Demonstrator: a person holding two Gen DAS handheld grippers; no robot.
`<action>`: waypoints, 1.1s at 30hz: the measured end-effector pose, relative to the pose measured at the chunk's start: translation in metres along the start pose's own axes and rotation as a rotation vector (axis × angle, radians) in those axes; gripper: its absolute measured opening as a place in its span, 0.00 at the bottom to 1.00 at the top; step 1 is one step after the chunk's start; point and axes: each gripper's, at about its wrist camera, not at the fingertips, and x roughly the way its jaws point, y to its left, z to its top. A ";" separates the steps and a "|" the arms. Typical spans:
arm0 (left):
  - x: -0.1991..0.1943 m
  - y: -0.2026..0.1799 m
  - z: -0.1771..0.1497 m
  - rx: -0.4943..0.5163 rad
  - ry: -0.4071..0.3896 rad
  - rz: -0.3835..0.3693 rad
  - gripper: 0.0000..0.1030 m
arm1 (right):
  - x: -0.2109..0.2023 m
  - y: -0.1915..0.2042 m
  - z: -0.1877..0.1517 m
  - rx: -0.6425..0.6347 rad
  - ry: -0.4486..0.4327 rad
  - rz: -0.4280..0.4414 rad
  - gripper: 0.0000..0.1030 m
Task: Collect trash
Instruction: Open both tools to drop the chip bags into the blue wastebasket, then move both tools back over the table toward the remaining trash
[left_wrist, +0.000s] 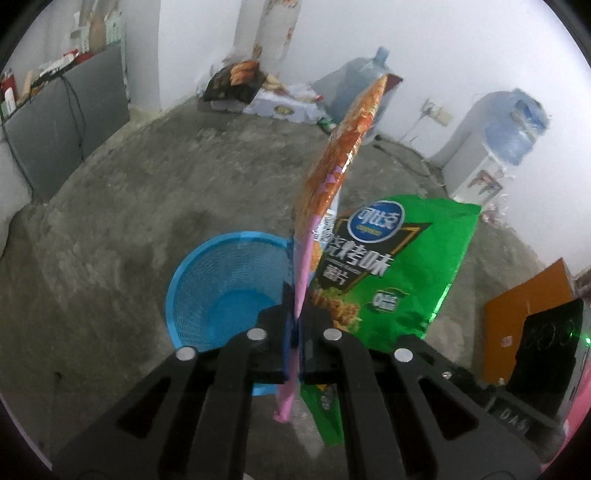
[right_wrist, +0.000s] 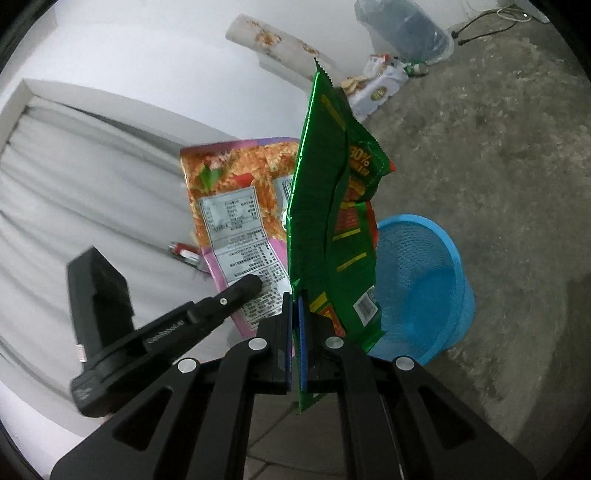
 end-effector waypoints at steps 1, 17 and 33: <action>0.010 0.000 -0.002 -0.001 0.017 0.011 0.18 | 0.020 -0.008 0.000 -0.002 0.033 -0.024 0.07; -0.016 0.038 0.007 -0.109 0.096 0.167 0.65 | 0.036 -0.074 -0.036 0.165 0.155 -0.198 0.47; -0.287 0.062 -0.033 -0.175 -0.082 -0.007 0.73 | -0.051 0.076 -0.065 -0.188 0.141 -0.193 0.63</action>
